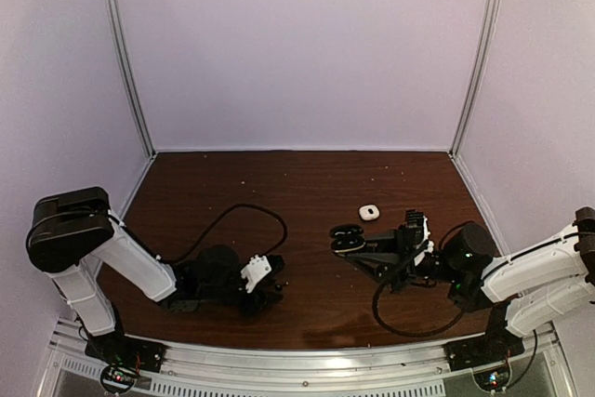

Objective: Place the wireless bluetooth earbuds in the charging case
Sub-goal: Move the right earbud to the center of the board, then pick up the right earbud from the center of the board.

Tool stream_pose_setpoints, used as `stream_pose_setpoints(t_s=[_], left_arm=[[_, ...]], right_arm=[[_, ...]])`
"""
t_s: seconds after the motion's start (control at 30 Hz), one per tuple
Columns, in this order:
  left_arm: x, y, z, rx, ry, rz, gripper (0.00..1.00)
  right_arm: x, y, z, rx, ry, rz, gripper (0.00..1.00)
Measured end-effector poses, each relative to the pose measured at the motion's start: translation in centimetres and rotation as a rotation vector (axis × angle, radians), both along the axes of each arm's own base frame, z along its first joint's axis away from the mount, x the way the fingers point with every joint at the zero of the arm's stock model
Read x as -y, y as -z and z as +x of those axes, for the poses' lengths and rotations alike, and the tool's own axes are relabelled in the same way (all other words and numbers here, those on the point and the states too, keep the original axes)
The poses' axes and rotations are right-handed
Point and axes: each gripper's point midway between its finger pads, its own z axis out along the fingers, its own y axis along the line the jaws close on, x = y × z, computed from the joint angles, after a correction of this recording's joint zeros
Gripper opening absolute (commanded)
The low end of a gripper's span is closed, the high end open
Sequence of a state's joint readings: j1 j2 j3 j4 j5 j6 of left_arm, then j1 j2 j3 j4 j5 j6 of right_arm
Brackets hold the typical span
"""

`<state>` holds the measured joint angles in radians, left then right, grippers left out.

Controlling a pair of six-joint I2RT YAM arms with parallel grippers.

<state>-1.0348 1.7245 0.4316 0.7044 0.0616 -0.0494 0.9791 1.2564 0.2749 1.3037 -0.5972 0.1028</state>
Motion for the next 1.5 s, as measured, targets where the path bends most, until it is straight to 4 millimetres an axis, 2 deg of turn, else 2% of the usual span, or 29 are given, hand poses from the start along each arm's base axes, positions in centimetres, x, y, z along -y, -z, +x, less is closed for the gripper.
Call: stream_pose_setpoints(t_s=[0.17, 0.4, 0.63, 0.77, 1.5], left_arm=[[-0.5, -0.1, 1.0, 0.033, -0.053, 0.011, 0.33], [-1.1, -0.1, 2.0, 0.064, -0.113, 0.026, 0.28], [-0.4, 0.0, 1.4, 0.052, -0.053, 0.002, 0.34], [0.2, 0.0, 1.0, 0.042, 0.004, -0.015, 0.34], [0.8, 0.0, 2.3, 0.067, 0.029, -0.012, 0.14]], right_arm=[[0.0, 0.1, 0.0, -0.002, 0.0, -0.004, 0.0], [0.0, 0.1, 0.1, -0.004, 0.003, -0.006, 0.0], [0.0, 0.2, 0.1, -0.005, 0.004, -0.01, 0.0], [0.0, 0.2, 0.1, -0.005, 0.003, -0.01, 0.0], [0.0, 0.4, 0.2, -0.009, 0.005, -0.018, 0.0]])
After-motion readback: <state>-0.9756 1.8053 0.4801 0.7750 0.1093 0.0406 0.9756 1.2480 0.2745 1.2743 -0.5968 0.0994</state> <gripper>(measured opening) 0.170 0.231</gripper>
